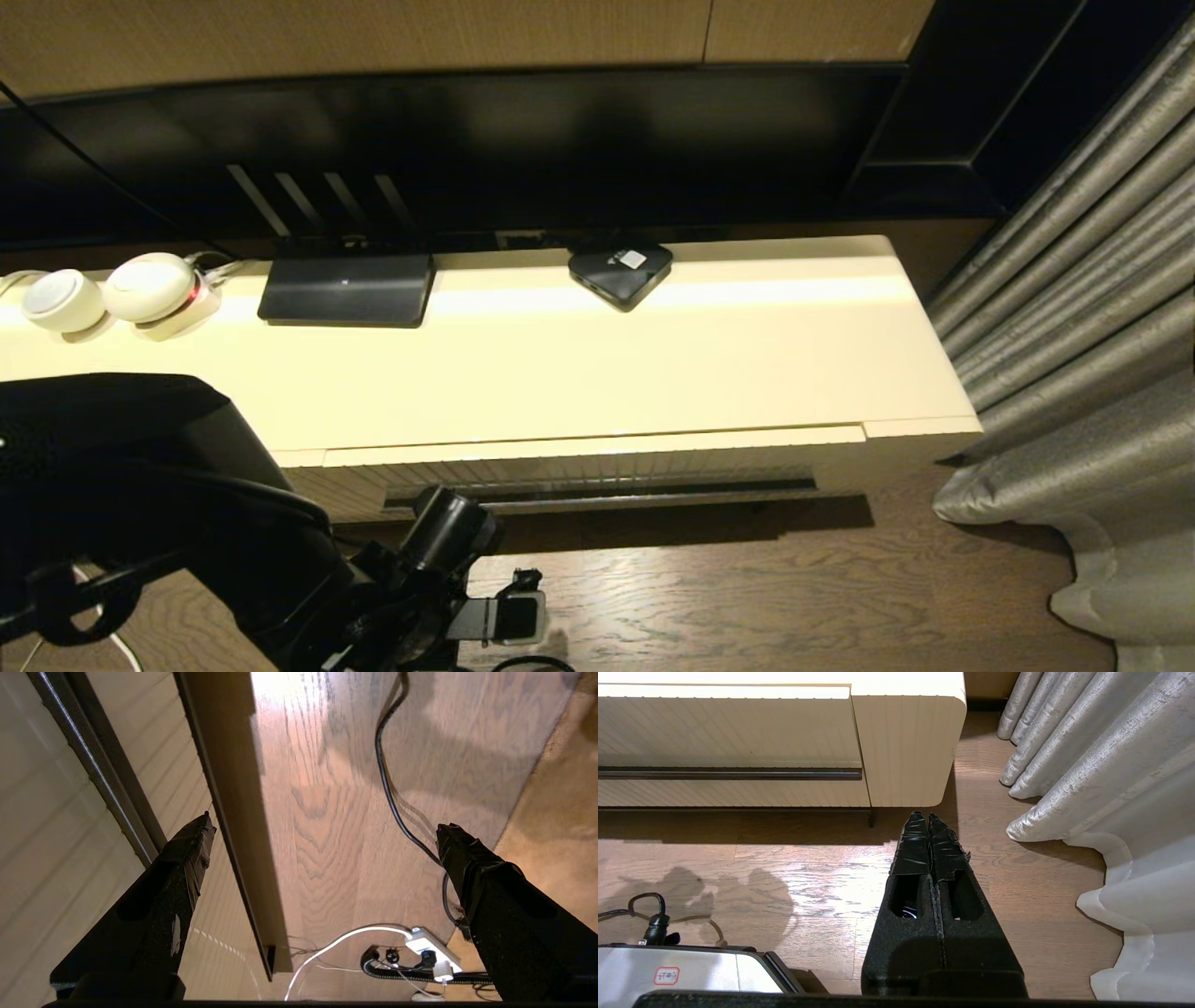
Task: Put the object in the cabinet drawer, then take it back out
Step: Open the drawer
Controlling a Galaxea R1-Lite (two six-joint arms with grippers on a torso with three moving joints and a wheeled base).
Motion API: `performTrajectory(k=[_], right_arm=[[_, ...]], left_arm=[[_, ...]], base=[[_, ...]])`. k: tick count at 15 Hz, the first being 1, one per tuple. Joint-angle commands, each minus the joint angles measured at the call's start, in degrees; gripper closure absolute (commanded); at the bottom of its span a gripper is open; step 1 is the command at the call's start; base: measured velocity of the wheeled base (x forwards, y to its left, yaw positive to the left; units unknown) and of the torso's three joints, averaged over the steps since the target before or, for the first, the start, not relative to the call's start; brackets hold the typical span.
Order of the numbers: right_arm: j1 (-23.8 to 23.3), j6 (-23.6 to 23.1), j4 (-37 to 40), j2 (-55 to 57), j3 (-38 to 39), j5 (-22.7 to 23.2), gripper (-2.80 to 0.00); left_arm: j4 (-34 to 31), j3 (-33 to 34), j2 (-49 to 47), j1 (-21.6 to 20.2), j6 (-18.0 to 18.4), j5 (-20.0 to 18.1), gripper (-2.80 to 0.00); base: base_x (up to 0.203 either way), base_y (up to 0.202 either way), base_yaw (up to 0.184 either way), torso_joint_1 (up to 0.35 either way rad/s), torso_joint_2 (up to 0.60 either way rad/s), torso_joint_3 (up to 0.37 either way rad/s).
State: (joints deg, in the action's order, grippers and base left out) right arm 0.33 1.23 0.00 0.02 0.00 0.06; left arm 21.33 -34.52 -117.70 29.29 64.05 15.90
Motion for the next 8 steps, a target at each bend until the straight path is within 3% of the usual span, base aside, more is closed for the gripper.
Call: performTrajectory(k=[1, 8], right_arm=[[0.02, 0.0, 0.0, 0.06, 0.03, -0.06, 0.0], [0.02, 0.0, 0.0, 0.06, 0.08, 0.03, 0.0]], left_arm=[[0.11, -1.11, -1.24, -0.42, 0.2, -0.08, -2.8], [0.46, -3.62, -2.36, -1.26, 0.11, -0.15, -2.8]], base=[[0.0, 0.0, 0.0, 0.0, 0.0, 0.0], [0.0, 0.0, 0.0, 0.0, 0.0, 0.0]])
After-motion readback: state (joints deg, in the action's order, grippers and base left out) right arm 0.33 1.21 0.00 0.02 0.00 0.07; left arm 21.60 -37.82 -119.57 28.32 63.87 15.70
